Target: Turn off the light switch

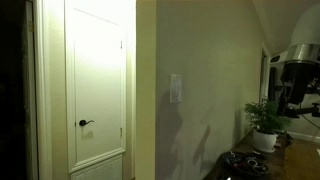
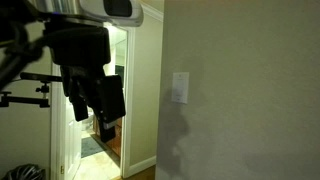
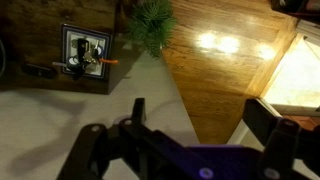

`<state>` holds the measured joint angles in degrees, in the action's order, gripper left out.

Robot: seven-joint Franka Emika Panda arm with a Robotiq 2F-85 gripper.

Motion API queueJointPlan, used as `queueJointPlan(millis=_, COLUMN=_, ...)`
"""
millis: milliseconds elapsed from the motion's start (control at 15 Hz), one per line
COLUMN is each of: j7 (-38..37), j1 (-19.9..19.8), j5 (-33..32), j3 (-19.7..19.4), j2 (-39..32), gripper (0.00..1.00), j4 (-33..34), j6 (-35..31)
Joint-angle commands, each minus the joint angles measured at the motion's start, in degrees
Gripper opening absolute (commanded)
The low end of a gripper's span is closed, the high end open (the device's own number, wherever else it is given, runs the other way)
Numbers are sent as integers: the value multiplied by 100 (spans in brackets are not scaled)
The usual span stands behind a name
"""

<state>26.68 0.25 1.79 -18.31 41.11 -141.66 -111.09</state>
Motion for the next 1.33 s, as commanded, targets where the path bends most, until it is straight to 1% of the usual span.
queueJointPlan(millis=0, j7=45, j1=-81, j5=55, j3=64, j2=-22, gripper=100, j4=16, j6=19)
queueJointPlan(millis=533, j7=45, j1=-81, j5=55, j3=64, j2=-22, gripper=100, j4=16, j6=19)
queueJointPlan(millis=733, j7=36, j1=-31, j5=46, j3=122, j2=-162, gripper=100, j4=111, j6=-116)
queueJointPlan(millis=933, j7=-30, j1=25, j5=11, j3=280, j2=-421, gripper=100, j4=280, j6=-347)
queueJointPlan(millis=1267, j7=-240, j1=67, j5=33, j3=623, j2=-1066, gripper=100, j4=733, j6=-802)
